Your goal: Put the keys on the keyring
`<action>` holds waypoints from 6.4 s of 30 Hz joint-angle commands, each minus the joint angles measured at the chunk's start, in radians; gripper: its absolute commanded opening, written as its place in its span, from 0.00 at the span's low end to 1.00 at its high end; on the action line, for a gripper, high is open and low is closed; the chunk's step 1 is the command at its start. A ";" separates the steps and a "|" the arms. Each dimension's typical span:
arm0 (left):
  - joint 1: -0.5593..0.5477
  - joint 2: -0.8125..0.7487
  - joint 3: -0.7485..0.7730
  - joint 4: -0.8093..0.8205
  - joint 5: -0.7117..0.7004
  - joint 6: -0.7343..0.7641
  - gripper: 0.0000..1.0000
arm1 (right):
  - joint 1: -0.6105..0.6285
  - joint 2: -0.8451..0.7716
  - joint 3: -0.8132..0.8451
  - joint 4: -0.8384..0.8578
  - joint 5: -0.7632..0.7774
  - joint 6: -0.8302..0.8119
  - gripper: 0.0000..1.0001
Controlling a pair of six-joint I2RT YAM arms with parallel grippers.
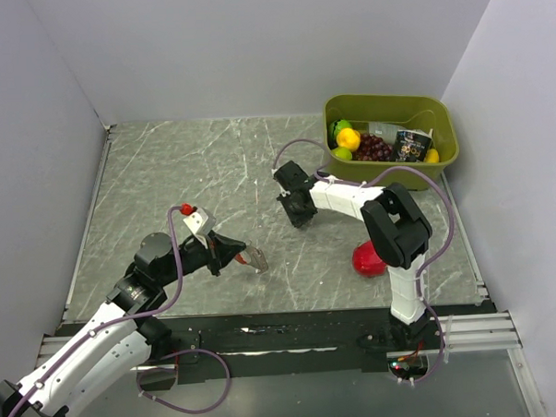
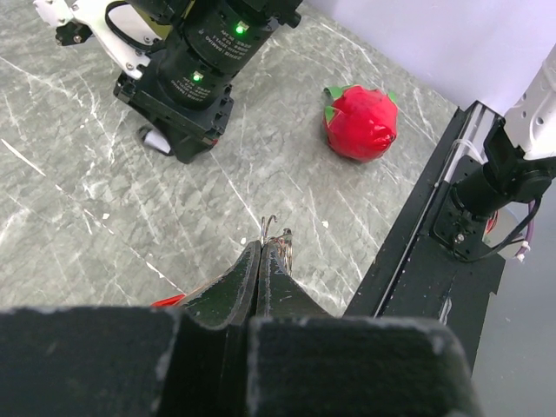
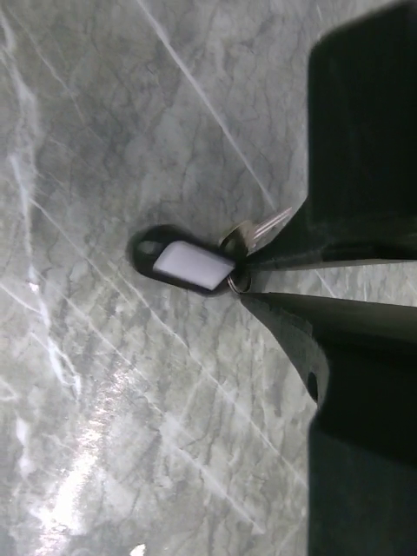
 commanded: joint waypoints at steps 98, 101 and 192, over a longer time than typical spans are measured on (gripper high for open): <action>0.002 -0.024 0.059 0.023 0.026 -0.001 0.01 | -0.019 -0.120 -0.105 0.221 -0.175 -0.114 0.53; 0.002 -0.016 0.059 0.025 0.027 0.002 0.01 | -0.028 -0.101 -0.107 0.232 -0.207 -0.111 0.52; 0.002 -0.016 0.064 0.030 0.041 0.013 0.01 | -0.059 -0.182 -0.233 0.265 -0.163 -0.067 0.00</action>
